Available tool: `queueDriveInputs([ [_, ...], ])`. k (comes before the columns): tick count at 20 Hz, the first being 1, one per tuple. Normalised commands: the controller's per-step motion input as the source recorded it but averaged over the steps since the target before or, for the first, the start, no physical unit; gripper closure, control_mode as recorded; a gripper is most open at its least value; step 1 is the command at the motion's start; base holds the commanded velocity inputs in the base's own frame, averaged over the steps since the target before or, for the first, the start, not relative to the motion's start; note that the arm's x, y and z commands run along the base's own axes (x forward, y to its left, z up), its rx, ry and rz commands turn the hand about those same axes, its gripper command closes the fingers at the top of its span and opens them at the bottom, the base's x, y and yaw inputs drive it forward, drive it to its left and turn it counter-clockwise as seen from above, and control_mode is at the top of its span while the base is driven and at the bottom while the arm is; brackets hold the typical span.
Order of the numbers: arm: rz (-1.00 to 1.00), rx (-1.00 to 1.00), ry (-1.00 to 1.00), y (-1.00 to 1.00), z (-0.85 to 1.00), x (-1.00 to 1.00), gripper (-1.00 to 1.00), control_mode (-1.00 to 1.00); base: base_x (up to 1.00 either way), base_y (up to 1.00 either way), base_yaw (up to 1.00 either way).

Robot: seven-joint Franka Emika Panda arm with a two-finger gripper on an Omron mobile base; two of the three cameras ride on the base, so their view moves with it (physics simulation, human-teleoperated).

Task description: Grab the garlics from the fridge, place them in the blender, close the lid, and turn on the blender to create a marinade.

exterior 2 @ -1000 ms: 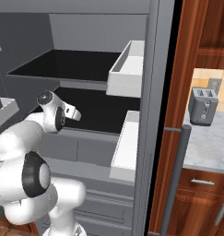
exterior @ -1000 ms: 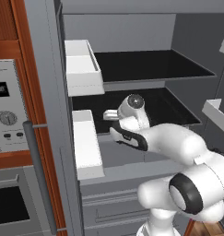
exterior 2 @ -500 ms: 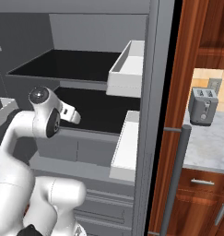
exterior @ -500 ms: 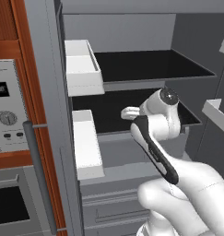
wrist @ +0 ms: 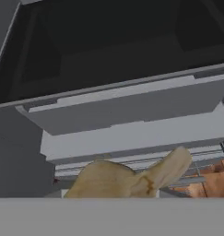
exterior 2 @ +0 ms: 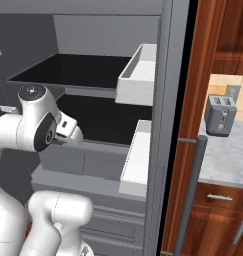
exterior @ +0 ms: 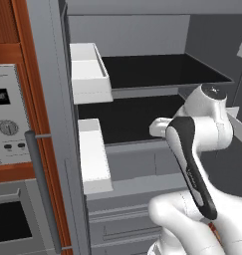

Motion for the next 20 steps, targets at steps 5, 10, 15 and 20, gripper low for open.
queueDriveInputs([
  [5, 0.0, 0.0, 0.26, -0.06, 0.1, -0.98, 1.0, -1.0, 0.0, 0.0, 0.0],
  [10, 0.0, -0.02, 0.3, 0.0, 0.01, -0.53, 1.0, -1.0, 0.0, 0.0, 0.0],
  [15, 0.0, -0.03, 0.22, 0.03, -0.12, -0.08, 1.0, -1.0, 0.0, 0.0, 0.0],
  [20, -0.01, 0.01, 0.04, 0.07, -0.07, -0.36, 1.0, -1.0, 0.0, 0.0, 0.0],
])
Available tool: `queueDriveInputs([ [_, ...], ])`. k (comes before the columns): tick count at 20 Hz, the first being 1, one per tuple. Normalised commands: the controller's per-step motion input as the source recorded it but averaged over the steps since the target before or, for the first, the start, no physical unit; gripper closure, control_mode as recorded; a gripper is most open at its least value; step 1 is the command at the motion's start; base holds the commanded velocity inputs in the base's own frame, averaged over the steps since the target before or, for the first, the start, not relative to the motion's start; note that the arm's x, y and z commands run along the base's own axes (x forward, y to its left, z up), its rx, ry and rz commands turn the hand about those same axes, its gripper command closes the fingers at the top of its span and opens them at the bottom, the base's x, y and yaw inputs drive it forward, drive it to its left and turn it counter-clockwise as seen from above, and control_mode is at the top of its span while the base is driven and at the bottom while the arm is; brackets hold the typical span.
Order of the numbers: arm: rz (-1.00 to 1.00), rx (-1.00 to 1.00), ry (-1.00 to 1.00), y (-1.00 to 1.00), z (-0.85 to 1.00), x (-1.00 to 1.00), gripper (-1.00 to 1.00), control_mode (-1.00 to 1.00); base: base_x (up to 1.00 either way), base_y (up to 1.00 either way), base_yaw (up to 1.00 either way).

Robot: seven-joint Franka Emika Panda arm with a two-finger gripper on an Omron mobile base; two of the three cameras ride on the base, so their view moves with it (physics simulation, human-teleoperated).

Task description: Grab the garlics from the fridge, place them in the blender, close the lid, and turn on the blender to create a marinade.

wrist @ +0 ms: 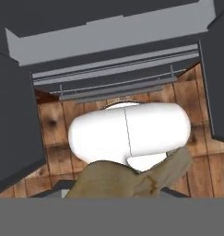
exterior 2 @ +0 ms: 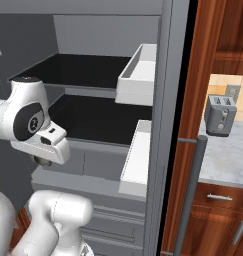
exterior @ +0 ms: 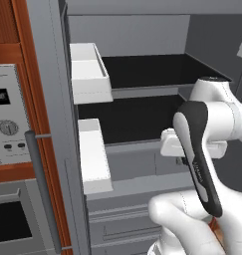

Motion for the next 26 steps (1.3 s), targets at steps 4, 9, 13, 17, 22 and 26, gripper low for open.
queueDriveInputs([
  [4, 0.0, 0.0, 0.0, 0.0, 0.0, 0.0, 1.0, 1.0, -0.86, 0.37, -0.22],
  [9, 0.0, 0.0, 0.0, 0.0, 0.0, 0.0, 1.0, 1.0, -0.71, 0.46, -0.44],
  [13, 0.0, 0.0, 0.0, 0.0, 0.0, 0.0, 1.0, 1.0, -0.4, 0.66, -0.62],
  [17, 0.0, 0.0, 0.0, 0.0, 0.0, 0.0, 1.0, 1.0, -0.2, 0.63, -0.71],
  [22, 0.0, 0.0, 0.0, 0.0, 0.0, 0.0, 1.0, 1.0, -0.69, 0.11, -0.77],
  [26, 0.0, 0.0, 0.0, 0.0, 0.0, 0.0, 1.0, 1.0, -0.84, -0.12, -0.72],
])
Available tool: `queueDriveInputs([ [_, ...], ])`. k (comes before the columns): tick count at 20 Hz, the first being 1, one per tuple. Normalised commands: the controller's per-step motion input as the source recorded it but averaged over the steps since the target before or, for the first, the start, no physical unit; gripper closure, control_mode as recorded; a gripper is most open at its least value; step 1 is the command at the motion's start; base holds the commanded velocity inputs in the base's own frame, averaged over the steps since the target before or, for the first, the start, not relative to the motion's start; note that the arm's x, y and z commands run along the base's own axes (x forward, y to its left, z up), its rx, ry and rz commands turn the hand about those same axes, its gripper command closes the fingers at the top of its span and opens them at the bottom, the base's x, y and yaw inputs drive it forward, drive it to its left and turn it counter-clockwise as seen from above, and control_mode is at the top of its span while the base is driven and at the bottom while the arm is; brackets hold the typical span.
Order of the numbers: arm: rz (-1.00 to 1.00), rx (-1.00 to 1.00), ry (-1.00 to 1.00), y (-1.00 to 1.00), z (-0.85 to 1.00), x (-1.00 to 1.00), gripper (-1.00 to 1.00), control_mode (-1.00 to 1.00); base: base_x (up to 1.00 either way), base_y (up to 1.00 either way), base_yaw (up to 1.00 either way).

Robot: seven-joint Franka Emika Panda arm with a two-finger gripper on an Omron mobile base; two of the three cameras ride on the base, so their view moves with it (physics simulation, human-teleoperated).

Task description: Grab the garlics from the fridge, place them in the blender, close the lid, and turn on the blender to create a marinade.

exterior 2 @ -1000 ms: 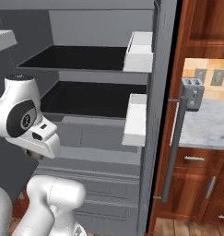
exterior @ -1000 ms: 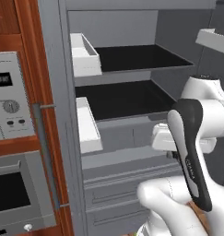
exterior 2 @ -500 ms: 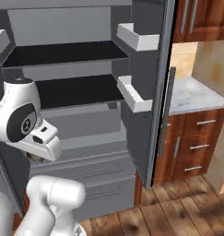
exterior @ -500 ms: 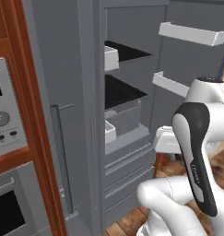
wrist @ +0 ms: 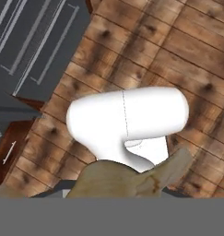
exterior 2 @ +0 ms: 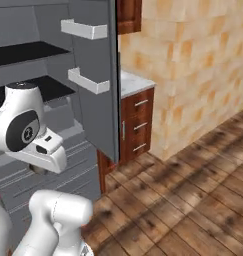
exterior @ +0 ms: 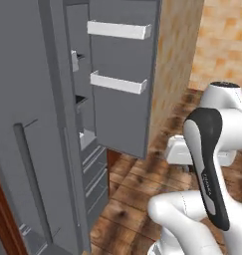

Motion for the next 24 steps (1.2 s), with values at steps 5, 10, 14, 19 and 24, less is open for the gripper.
queueDriveInputs([
  [5, 0.0, 0.0, 0.0, 0.0, 0.0, 0.0, 1.0, 1.0, -0.63, -0.8, -0.54],
  [10, 0.0, 0.0, 0.0, 0.0, 0.0, 0.0, 1.0, 1.0, -0.3, -1.0, -0.39],
  [14, 0.0, 0.0, 0.0, 0.0, 0.0, 0.0, 1.0, 1.0, -0.09, -1.0, -0.32],
  [19, 0.0, 0.0, 0.0, 0.0, 0.0, 0.0, 1.0, 1.0, 0.06, -1.0, -0.29],
  [24, 0.0, 0.0, 0.0, 0.0, 0.0, 0.0, 1.0, 1.0, 0.52, -1.0, -0.25],
])
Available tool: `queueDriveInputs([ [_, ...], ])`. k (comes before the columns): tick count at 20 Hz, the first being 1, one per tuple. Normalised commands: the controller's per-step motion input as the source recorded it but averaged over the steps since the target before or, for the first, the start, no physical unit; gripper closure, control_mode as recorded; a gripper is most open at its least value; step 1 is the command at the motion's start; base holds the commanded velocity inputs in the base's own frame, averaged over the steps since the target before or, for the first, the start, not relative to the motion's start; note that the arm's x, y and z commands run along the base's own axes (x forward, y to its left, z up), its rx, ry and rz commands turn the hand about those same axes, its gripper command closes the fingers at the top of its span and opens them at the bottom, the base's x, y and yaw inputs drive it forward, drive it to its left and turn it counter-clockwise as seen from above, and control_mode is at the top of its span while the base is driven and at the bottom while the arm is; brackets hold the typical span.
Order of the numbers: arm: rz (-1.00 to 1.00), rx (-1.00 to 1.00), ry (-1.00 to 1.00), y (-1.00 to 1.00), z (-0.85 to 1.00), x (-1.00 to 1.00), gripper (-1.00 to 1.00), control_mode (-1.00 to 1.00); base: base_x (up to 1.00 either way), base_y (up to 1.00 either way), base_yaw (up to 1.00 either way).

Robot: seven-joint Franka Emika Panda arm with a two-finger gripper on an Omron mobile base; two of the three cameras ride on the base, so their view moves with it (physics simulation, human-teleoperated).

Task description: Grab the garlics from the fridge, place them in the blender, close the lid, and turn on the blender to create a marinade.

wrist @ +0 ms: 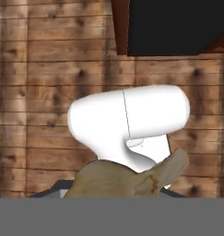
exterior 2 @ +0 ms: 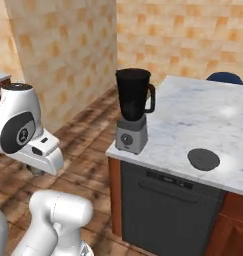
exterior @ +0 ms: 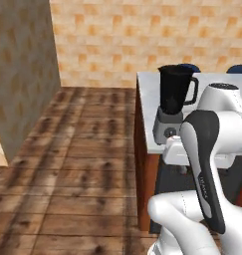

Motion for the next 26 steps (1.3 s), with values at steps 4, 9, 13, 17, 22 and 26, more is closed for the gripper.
queueDriveInputs([
  [4, 0.0, 0.0, 0.0, 0.0, 0.0, 0.0, 1.0, 1.0, 0.48, -1.0, -0.22],
  [9, 0.0, 0.0, 0.0, 0.0, 0.0, 0.0, 1.0, 1.0, 0.33, -1.0, -0.2],
  [13, 0.0, 0.0, 0.0, 0.0, 0.0, 0.0, 1.0, 1.0, 0.28, -0.84, -0.18],
  [17, 0.0, 0.0, 0.0, 0.0, 0.0, 0.0, 1.0, 1.0, 0.28, -0.34, -0.09],
  [22, 0.0, 0.0, 0.0, 0.0, 0.0, 0.0, 1.0, 1.0, 0.42, 0.24, -0.05],
  [26, 0.0, 0.0, 0.0, 0.0, 0.0, 0.0, 1.0, 1.0, 0.45, 0.41, -0.06],
])
